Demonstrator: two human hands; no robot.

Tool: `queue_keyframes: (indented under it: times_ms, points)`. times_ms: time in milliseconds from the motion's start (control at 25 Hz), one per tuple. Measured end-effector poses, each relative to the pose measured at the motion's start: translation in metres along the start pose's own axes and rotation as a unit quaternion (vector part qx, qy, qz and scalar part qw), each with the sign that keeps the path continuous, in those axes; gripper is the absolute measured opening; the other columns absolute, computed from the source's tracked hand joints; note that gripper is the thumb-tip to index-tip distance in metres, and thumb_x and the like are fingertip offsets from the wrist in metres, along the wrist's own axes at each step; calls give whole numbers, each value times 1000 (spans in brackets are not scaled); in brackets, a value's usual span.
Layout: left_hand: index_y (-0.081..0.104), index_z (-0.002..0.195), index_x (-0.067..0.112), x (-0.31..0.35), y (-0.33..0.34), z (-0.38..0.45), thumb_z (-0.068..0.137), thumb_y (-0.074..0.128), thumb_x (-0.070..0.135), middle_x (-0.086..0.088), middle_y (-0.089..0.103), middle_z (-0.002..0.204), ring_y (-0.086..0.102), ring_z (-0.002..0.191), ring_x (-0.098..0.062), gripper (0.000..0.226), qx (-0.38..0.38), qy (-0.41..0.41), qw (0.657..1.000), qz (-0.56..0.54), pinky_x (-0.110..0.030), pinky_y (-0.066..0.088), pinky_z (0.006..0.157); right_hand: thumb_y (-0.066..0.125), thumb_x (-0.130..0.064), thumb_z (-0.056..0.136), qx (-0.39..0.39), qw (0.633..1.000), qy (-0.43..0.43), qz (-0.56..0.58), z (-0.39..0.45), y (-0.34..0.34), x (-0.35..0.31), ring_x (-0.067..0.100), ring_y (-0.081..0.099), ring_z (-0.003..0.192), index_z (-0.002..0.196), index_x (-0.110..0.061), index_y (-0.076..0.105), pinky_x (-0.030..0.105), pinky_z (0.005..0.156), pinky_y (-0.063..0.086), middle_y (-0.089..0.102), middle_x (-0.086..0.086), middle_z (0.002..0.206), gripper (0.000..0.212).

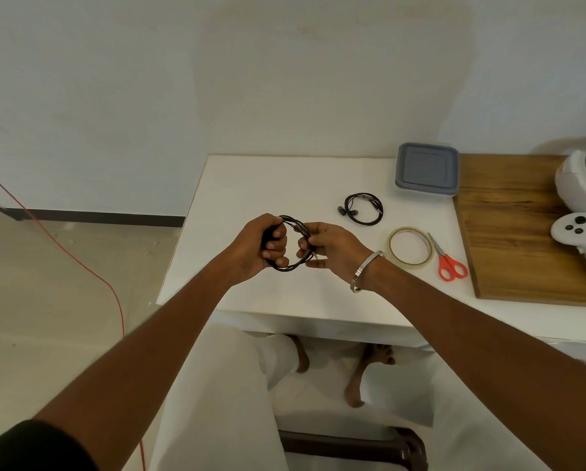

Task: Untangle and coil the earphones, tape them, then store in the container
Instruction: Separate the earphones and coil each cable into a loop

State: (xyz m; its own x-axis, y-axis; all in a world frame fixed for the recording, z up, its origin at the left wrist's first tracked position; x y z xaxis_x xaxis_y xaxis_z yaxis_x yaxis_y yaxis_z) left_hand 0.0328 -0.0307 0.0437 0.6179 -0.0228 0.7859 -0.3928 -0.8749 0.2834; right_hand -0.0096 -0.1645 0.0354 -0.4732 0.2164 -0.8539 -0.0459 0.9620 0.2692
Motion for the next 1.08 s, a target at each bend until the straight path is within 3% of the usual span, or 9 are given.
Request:
queue_keyframes:
  times_ms: [80,160,360,520,640,800,920,1000,1080]
  points:
    - [39,62,13,-2,-4,5,96,36,23,0,24,53,16,43,-13,35,24,2,1000,-9,-26,34,49,57,-11,91,3,999,-20,-30,4,0,1,15,61,81,113,-15,54,33,80,49,59,-2,82,22]
    - [41,64,13,-3,-8,11,96,38,23,1,25,53,16,43,-12,34,51,2,999,-17,-26,35,49,61,-5,88,24,995,-52,-79,9,-2,2,15,62,81,121,-10,52,32,82,53,60,0,83,35]
    - [49,82,11,-10,-18,26,102,39,23,0,35,56,24,41,-10,25,141,13,990,13,-28,40,52,41,4,95,85,988,-83,-104,24,-10,4,18,65,75,124,-4,53,28,74,58,63,6,86,32]
    - [49,109,7,-18,-25,45,104,38,26,-1,46,70,39,46,-8,23,170,41,980,96,-27,49,58,38,3,96,142,979,-73,-128,43,-19,9,19,65,75,125,-4,54,30,73,58,63,9,86,34]
    - [47,115,5,-19,-36,59,104,39,26,-3,56,80,51,58,-11,25,214,61,960,168,-28,53,60,39,3,95,171,972,-70,-144,63,-24,12,21,65,77,124,-6,56,29,73,58,63,9,86,34]
    - [46,106,8,-14,-53,80,104,37,27,-6,58,93,58,76,-20,22,257,86,916,296,-37,51,73,40,2,95,197,963,-64,-171,92,-24,20,19,64,76,121,-6,58,27,71,58,64,5,83,33]
    - [50,114,2,-10,-63,96,105,35,29,-13,55,111,53,105,-30,33,307,61,835,453,-39,42,83,42,-1,93,224,943,-74,-234,110,-24,20,16,62,79,119,-7,61,33,82,56,68,3,87,33]
    - [48,120,3,-10,-67,104,105,32,32,-13,52,123,44,118,-31,37,328,35,781,530,-41,37,91,43,-2,93,235,929,-71,-278,120,-24,18,15,62,86,119,-8,62,28,88,51,70,6,95,33]
    - [47,118,4,-12,-70,109,105,34,30,-13,52,123,43,117,-31,32,330,51,770,543,-40,34,91,43,-4,93,229,908,-76,-342,126,-21,16,19,62,99,121,-7,60,24,91,46,69,10,106,33]
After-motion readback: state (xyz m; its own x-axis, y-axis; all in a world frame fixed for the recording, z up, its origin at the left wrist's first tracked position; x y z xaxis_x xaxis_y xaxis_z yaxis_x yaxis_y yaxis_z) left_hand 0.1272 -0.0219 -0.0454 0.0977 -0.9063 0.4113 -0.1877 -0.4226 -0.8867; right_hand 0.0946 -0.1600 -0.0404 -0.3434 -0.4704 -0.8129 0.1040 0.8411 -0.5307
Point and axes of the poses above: each hand's wrist, its own z-axis towards the middle knuckle, its own y-axis out of the palm, x = y × z, the point moved 5 cm from there along z, towards the middle knuckle
